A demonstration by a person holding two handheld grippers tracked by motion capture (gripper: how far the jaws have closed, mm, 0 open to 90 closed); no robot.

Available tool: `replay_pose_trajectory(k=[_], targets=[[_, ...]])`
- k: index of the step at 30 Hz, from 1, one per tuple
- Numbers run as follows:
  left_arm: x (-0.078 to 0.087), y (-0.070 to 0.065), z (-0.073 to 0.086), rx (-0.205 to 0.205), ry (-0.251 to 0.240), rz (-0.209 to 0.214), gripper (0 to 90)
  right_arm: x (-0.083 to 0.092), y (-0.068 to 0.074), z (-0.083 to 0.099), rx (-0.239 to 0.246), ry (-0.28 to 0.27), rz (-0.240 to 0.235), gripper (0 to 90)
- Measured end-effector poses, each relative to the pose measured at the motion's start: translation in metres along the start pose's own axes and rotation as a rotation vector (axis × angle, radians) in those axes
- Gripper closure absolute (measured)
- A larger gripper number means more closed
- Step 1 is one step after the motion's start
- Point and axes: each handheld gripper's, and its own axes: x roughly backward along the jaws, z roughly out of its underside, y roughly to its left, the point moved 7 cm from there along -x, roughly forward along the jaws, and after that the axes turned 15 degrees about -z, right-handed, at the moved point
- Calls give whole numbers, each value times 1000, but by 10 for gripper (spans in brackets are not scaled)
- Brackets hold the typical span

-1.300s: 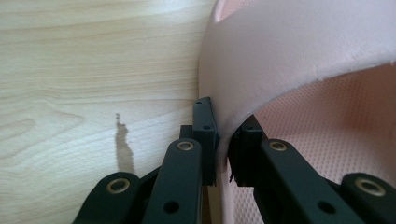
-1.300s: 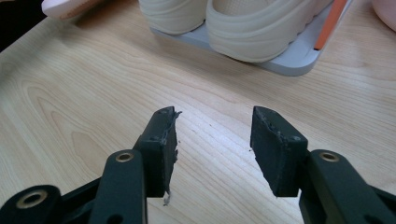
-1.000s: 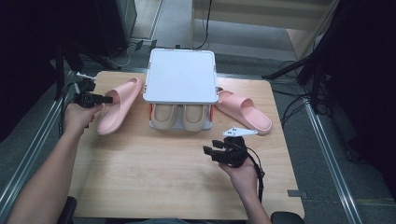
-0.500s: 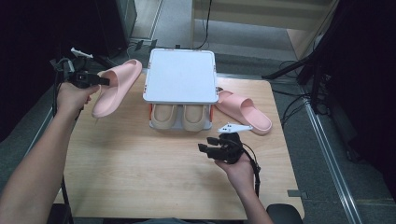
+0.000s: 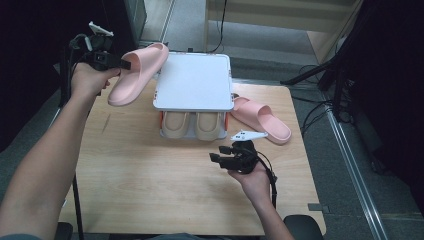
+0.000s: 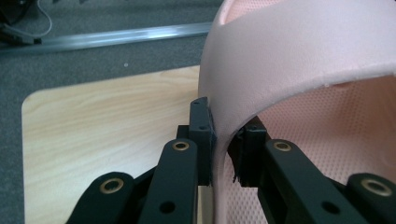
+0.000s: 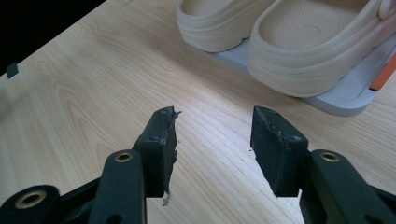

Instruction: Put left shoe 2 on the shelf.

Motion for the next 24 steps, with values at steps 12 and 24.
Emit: replay_pose_trajectory(k=[12,24], targets=[[-9,-48,-31,-46,-19,6,790,3,1,0,5,-4,-4,507],[-33,-82,-39,-69,22,-9,772,6,1,-1,10,-6,-4,507]])
